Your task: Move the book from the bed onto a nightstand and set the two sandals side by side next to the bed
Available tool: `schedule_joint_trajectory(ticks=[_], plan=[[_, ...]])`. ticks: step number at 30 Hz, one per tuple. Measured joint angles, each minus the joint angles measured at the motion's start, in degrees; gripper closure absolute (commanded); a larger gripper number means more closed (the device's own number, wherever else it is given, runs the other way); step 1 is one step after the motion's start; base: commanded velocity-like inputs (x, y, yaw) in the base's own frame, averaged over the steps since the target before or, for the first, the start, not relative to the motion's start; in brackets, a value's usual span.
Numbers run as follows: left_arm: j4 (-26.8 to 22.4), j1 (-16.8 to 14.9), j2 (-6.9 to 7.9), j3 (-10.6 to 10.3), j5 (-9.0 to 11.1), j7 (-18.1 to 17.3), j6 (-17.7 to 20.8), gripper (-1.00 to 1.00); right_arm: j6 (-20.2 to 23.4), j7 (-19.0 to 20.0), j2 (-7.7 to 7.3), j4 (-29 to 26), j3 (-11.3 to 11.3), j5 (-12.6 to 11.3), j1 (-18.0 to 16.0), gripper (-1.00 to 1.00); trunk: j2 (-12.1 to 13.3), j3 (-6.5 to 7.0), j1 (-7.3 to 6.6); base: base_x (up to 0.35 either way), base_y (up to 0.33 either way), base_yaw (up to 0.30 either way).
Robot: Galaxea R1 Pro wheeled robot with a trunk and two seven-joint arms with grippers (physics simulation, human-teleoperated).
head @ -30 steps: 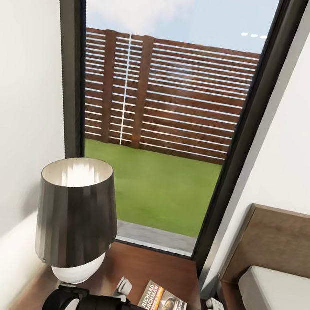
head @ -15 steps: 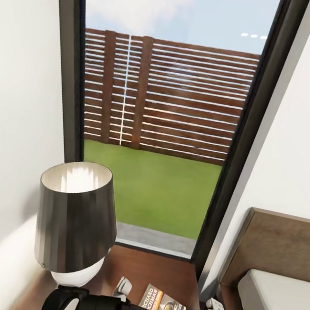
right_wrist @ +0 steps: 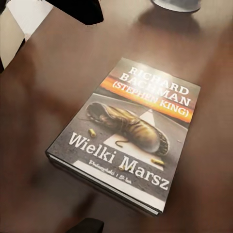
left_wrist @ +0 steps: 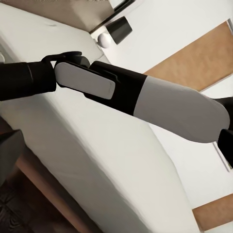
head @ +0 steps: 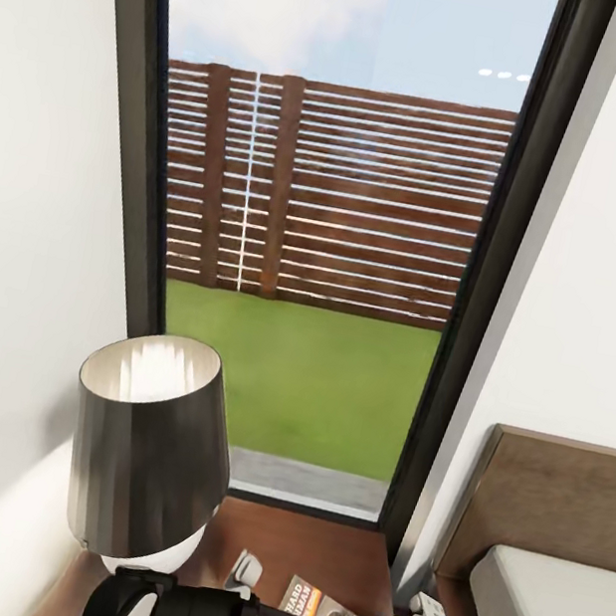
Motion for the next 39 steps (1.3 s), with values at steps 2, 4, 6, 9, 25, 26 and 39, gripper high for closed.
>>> schedule_joint_trajectory(ticks=[2,4,6,9,25,26,39], plan=[[0.02,-0.01,0.0,0.0,0.0,0.01,-0.07,-1.0,0.0,0.0,0.0,0.0,0.0,0.0,0.0,-1.0,0.8,0.36,-0.44,0.0,0.0,0.0],[0.04,0.0,0.01,0.0,0.0,0.03,-0.24,-1.0,-0.01,0.0,0.0,0.0,0.0,0.0,0.0,-1.0,1.6,0.72,-0.88,0.0,0.0,0.0],[0.05,0.0,0.01,0.0,-0.01,0.04,-0.35,-1.0,-0.01,0.0,0.0,0.0,0.0,0.0,0.0,-1.0,2.41,1.08,-1.32,0.0,0.0,0.0],[0.13,0.0,0.01,0.0,-0.03,0.08,-0.61,-1.0,0.0,0.0,0.0,0.0,0.0,0.0,0.0,-1.0,3.61,1.62,-1.98,0.0,0.0,0.0],[2.57,0.02,-0.21,-1.79,-0.12,0.37,-2.38,-1.0,0.01,-0.27,0.14,0.0,0.03,0.06,0.0,-1.0,10.03,4.49,-5.49,0.0,0.0,0.0],[2.97,0.02,-0.2,-1.85,-0.09,0.31,-2.86,-1.0,0.01,-0.29,0.14,0.0,0.04,0.07,0.0,-1.0,10.43,4.67,-5.71,0.0,0.0,0.0],[4.85,0.02,-0.25,-2.29,-0.08,0.17,-5.15,-1.0,0.01,-0.29,0.17,0.01,0.08,0.03,0.0,-1.0,15.64,7.0,-8.57,0.0,0.0,0.0]])
